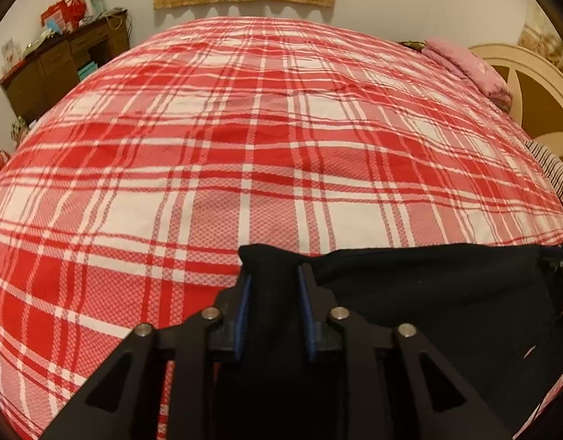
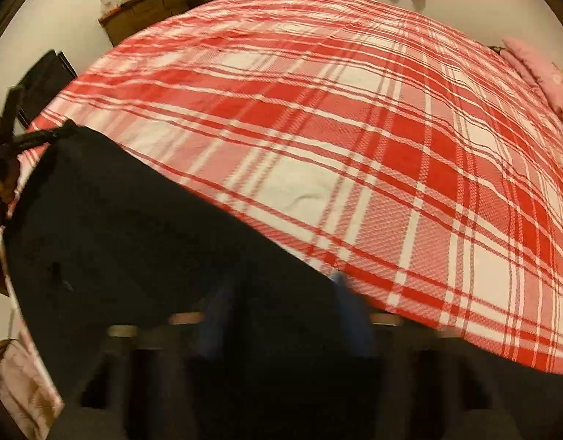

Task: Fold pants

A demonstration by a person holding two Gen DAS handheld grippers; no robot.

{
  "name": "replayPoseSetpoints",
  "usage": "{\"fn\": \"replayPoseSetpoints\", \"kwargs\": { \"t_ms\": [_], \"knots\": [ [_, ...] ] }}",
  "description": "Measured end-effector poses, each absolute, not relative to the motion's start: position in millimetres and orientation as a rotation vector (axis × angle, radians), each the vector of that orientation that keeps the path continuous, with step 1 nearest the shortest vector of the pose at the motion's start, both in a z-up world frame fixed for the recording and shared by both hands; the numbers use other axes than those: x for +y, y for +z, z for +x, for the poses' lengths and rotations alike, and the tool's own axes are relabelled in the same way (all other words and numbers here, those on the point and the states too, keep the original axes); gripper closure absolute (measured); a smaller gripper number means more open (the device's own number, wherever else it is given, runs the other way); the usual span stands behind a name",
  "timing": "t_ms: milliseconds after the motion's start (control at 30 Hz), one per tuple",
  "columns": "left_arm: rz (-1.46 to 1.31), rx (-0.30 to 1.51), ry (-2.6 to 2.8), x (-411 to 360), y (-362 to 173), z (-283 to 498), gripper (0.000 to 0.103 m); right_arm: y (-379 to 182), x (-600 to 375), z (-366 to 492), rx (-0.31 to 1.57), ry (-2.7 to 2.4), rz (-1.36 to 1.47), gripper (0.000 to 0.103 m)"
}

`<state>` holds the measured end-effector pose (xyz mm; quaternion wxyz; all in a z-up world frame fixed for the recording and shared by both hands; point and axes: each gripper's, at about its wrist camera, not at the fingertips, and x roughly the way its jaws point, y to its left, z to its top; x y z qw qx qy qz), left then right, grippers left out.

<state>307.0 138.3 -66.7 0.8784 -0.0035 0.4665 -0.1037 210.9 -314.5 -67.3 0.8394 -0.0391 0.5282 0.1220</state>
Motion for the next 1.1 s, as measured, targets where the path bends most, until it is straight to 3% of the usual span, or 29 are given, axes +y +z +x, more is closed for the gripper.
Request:
{"fn": "replayPoseSetpoints", "kwargs": {
  "t_ms": [133,400,533,800,900,1033,1100],
  "knots": [
    [-0.048,0.934,-0.215,140.8,-52.9,301.7,0.088,-41.5,-301.7,189.9,1.020,0.194,-0.118,0.094],
    [-0.094,0.704,-0.293,158.3,6.8,226.5,0.089,26.3,-262.6,90.4,0.764,0.213,-0.197,0.094],
    [-0.142,0.625,-0.336,176.4,10.5,174.1,0.088,6.3,-238.8,27.4,0.756,0.236,-0.232,0.094],
    [-0.110,0.637,-0.309,192.1,-26.1,112.3,0.088,-60.6,-236.2,-33.1,0.813,0.188,-0.187,0.093],
    [-0.115,0.663,-0.277,199.8,-44.8,99.0,0.086,-80.6,-242.8,-41.7,0.838,0.171,-0.132,0.093],
    [-0.163,0.710,-0.221,215.3,-68.1,80.9,0.072,-86.5,-249.2,-50.7,0.831,0.151,-0.057,0.088],
    [-0.168,0.733,-0.195,223.2,-73.8,76.0,0.065,-82.5,-247.5,-54.8,0.836,0.154,-0.049,0.075]
  ]
}}
